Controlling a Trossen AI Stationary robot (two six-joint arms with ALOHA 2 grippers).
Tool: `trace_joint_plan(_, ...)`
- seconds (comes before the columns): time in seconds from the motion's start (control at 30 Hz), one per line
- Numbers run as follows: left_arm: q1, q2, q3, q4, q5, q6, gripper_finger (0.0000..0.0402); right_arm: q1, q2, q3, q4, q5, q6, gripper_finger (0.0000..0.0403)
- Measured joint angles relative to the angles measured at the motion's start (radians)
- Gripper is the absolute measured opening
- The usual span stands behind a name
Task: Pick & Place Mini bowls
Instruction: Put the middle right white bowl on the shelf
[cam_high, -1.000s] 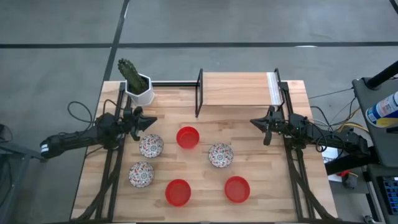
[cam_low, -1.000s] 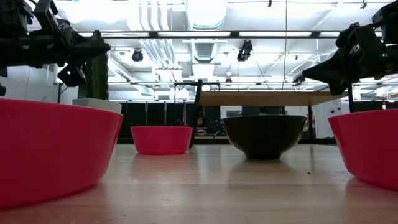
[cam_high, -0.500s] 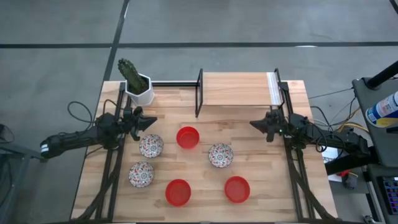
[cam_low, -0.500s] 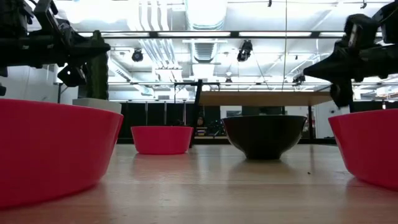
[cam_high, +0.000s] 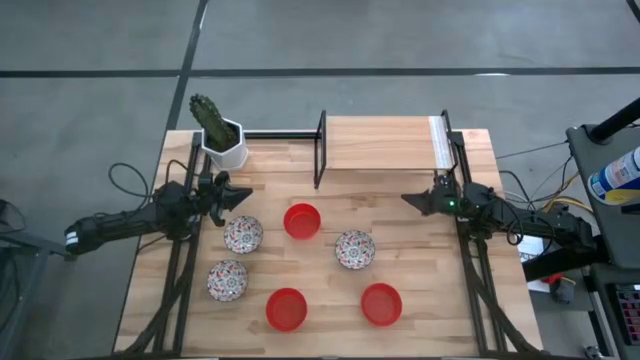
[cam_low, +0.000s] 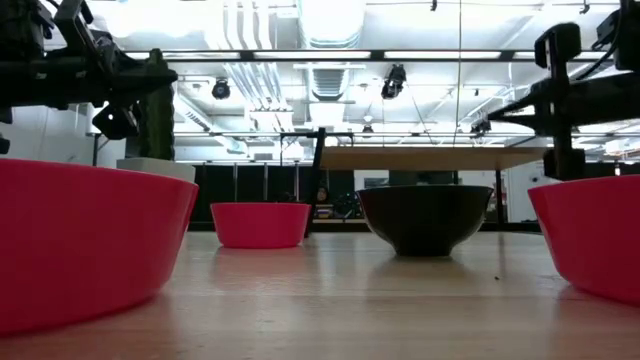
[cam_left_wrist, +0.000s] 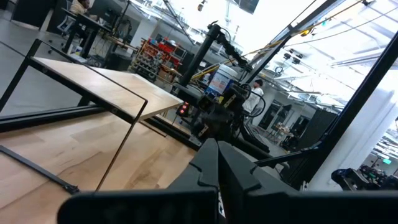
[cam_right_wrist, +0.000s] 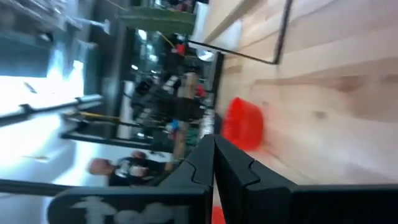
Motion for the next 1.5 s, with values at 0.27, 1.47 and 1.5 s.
trace_joint_plan(0.27,0.0,0.0,0.0,0.0,0.0,0.0,0.0,0.063,0.128,0.094,0.034,0.015,0.05,0.0009)
trace_joint_plan(1.47,0.0,0.0,0.0,0.001,0.0,0.0,0.0,0.245,1.575,1.153,-0.888,-0.126,-0.442,0.0194)
trace_joint_plan(1.5,0.0,0.0,0.0,0.0,0.0,0.0,0.0,0.245,1.583,1.16,-0.896,-0.113,-0.453,0.0194)
